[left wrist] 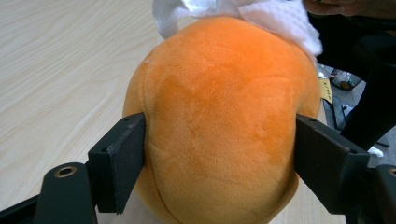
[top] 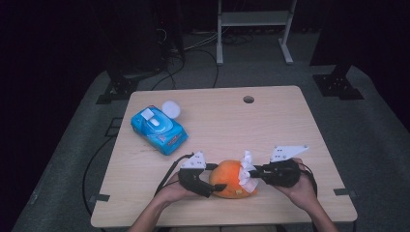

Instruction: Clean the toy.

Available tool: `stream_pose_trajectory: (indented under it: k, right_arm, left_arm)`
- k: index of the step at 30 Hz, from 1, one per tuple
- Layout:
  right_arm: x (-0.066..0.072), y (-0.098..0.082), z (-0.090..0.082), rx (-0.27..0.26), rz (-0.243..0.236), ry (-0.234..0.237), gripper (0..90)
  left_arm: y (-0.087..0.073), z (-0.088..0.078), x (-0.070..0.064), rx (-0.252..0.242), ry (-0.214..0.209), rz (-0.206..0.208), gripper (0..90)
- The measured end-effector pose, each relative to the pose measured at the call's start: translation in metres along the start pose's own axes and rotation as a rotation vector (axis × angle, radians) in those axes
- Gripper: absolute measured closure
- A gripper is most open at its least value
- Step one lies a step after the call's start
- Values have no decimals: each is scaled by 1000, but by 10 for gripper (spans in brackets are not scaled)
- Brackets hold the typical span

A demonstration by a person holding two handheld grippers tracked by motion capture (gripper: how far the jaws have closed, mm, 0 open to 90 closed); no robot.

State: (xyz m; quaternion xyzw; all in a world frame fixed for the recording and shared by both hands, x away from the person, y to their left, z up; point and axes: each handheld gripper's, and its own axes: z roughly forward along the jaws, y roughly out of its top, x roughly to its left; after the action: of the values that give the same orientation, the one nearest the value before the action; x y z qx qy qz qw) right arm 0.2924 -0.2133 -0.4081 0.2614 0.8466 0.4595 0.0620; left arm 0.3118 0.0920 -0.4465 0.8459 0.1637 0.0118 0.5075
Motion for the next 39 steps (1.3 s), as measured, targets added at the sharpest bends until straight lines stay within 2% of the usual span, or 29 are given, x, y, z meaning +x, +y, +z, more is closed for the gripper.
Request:
stream_pose_trajectory:
  k: [3,5,9,12,15,16,18,19,20,21,23,25,29,31,32,34,36,39]
  right_arm:
    - [-5,-5,-3,16,19,-21,794]
    - [-5,-3,-4,5,24,-23,794]
    - [5,6,-2,-27,-3,10,793]
    - [9,8,1,-11,-30,11,793]
    - [5,6,1,-5,-19,15,793]
    - [0,3,-2,5,-1,-8,794]
    - [-1,2,-4,-5,14,-11,794]
    - [1,4,-4,-13,7,-14,793]
    - [4,7,-4,-27,2,-2,793]
    - [7,10,-3,-36,-7,10,793]
    - [13,15,0,-24,-44,5,792]
    - [14,15,3,-10,-54,0,792]
    - [4,8,2,-8,-15,8,792]
    - [0,6,-2,-15,5,4,792]
    - [-1,5,-3,-16,10,-1,792]
    - [1,7,-3,-18,5,-9,792]
    - [6,11,-3,-26,-13,-7,794]
    - [15,18,-2,-57,-37,26,794]
  left_arm:
    - [0,0,0,2,0,-1,213]
    - [1,1,-1,7,1,3,210]
    - [1,1,-1,5,4,-2,211]
    - [1,0,0,8,6,-1,212]
    - [2,0,-1,6,9,-1,220]
    - [3,1,-2,9,10,2,222]
    - [5,1,-4,9,16,10,222]
    - [8,3,-7,12,21,34,222]
    - [8,3,-7,12,21,34,222]
    - [10,5,-9,14,24,52,222]
    - [10,6,-10,20,25,56,220]
    - [9,5,-9,13,18,41,196]
    - [8,5,-5,-9,13,-7,107]
    - [6,6,-3,-14,10,-28,99]
    - [4,7,-2,-21,3,-36,107]
    - [2,8,-3,-22,8,-24,185]
    - [4,7,-6,-27,23,13,285]
    - [11,6,-12,-54,43,59,377]
